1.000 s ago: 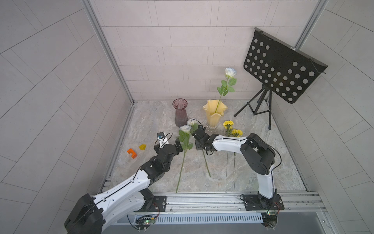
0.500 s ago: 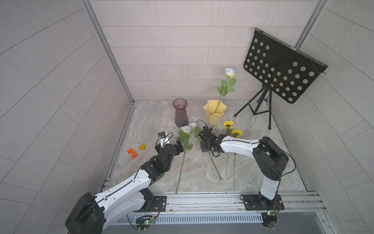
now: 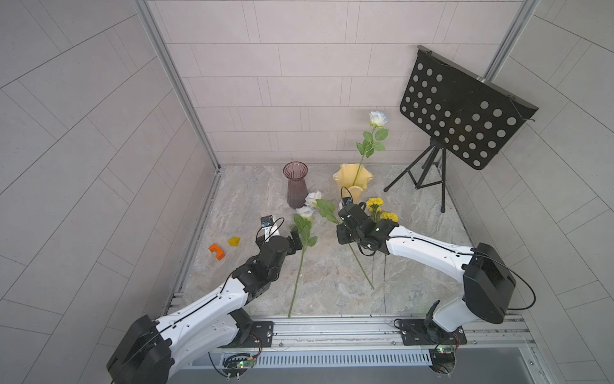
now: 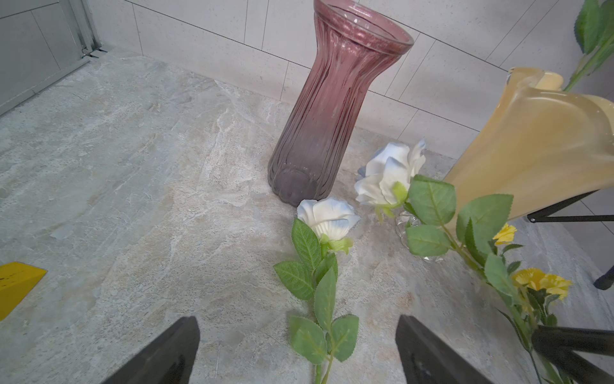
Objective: Arrange the flowers in different vases according to their colors
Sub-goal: Pick up the flower at the center of the board, then insert the flower into the vase.
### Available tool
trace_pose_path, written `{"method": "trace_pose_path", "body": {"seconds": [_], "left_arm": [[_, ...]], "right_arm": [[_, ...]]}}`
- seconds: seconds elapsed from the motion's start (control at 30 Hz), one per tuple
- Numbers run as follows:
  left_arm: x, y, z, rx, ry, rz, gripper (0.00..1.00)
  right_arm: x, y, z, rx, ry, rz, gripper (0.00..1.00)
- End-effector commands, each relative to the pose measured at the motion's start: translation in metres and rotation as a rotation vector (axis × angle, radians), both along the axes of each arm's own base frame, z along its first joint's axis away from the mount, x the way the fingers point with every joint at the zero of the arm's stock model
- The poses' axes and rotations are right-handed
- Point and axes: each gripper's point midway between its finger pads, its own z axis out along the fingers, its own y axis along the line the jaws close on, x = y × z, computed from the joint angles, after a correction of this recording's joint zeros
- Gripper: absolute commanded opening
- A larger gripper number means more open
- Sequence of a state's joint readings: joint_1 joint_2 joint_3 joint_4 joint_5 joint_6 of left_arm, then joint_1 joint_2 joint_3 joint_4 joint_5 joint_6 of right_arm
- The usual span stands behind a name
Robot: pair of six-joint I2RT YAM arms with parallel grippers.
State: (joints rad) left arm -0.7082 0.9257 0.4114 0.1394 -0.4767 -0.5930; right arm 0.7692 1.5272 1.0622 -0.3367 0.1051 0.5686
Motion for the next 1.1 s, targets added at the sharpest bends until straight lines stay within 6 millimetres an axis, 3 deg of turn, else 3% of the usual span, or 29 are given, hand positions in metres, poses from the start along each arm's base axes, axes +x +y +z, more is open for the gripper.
{"method": "trace_pose_path", "body": {"seconds": [0.0, 0.13, 0.3, 0.43, 0.57, 0.7, 0.87, 1.0, 1.07], "left_arm": [[0.004, -0.005, 0.013, -0.013, -0.030, -0.016, 1.00], [0.004, -0.027, 0.014, -0.039, -0.027, -0.125, 1.00], [-0.003, -0.075, 0.015, -0.075, -0.016, -0.381, 1.00], [-0.011, -0.113, 0.010, -0.096, 0.018, -0.581, 1.00], [-0.019, -0.145, -0.002, -0.103, 0.092, -0.730, 1.00], [-0.018, -0.153, -0.014, -0.074, 0.141, -0.742, 1.00], [-0.009, -0.140, -0.020, -0.028, 0.141, -0.659, 1.00], [-0.006, -0.134, -0.022, -0.012, 0.142, -0.621, 1.00], [-0.005, -0.133, -0.023, -0.010, 0.144, -0.615, 1.00]], "right_arm": [[0.003, 0.002, 0.043, 0.092, -0.108, 0.012, 0.00], [0.007, 0.002, 0.110, 0.202, -0.297, 0.029, 0.00], [0.007, -0.003, 0.198, 0.346, -0.540, 0.031, 0.00], [0.012, -0.007, 0.251, 0.415, -0.726, 0.015, 0.00], [0.028, -0.020, 0.301, 0.442, -0.930, -0.083, 0.00], [0.057, -0.035, 0.339, 0.463, -1.059, -0.176, 0.00], [0.103, -0.051, 0.371, 0.518, -1.132, -0.225, 0.00], [0.138, -0.058, 0.376, 0.517, -1.166, -0.238, 0.00], [0.160, -0.060, 0.369, 0.524, -1.176, -0.249, 0.00]]}}
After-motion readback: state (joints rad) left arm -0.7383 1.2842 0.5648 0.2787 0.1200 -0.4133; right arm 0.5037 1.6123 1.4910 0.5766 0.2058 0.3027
